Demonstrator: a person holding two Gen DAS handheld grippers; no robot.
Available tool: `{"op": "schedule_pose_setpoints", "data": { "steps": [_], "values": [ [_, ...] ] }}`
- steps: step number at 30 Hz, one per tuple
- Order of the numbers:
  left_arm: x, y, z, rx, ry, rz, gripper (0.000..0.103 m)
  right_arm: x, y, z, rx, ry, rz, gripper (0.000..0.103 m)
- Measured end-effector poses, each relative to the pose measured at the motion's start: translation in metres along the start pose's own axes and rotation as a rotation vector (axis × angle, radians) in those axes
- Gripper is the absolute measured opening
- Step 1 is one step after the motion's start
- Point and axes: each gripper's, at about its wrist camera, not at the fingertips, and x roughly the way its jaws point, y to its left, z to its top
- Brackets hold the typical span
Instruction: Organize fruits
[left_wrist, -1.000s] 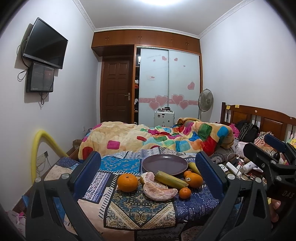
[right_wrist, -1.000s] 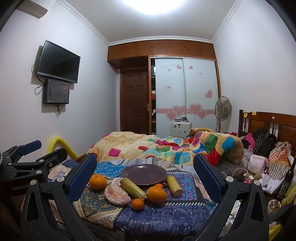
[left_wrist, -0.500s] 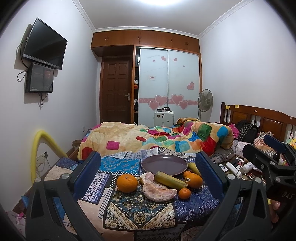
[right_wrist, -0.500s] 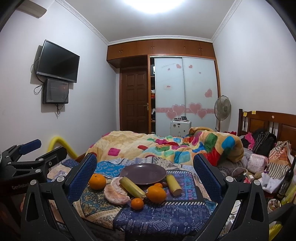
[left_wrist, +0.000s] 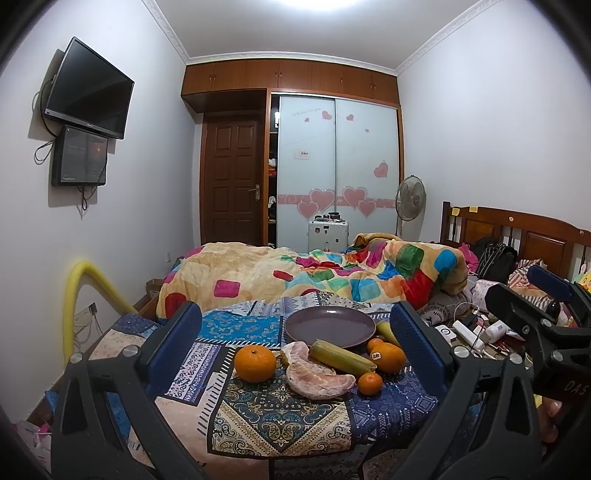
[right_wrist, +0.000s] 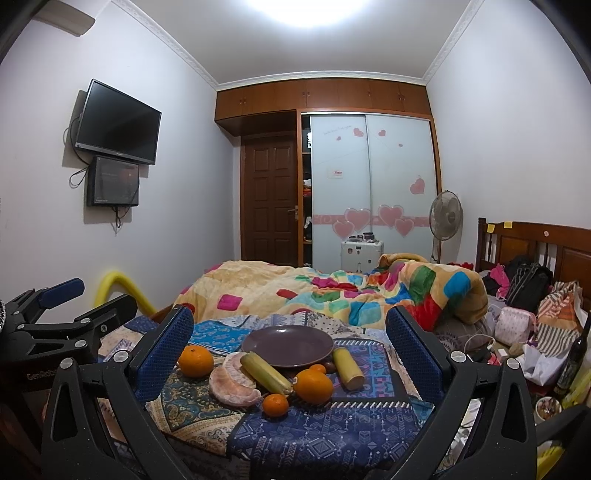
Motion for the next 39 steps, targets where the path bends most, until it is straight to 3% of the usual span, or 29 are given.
{"op": "schedule_pose_setpoints", "data": {
  "steps": [30,39],
  "values": [
    [0.007,0.003,0.0,-0.008,0.009,-0.01,0.103,0.005,0.0,-0.001,0.0,0.005,0.006,0.103],
    [0.046,0.011,-0.016,0.0,0.11,-0.027,0.103,0.038,-0.008,-0.017,0.003,0.098,0.008,0.103]
  ]
}}
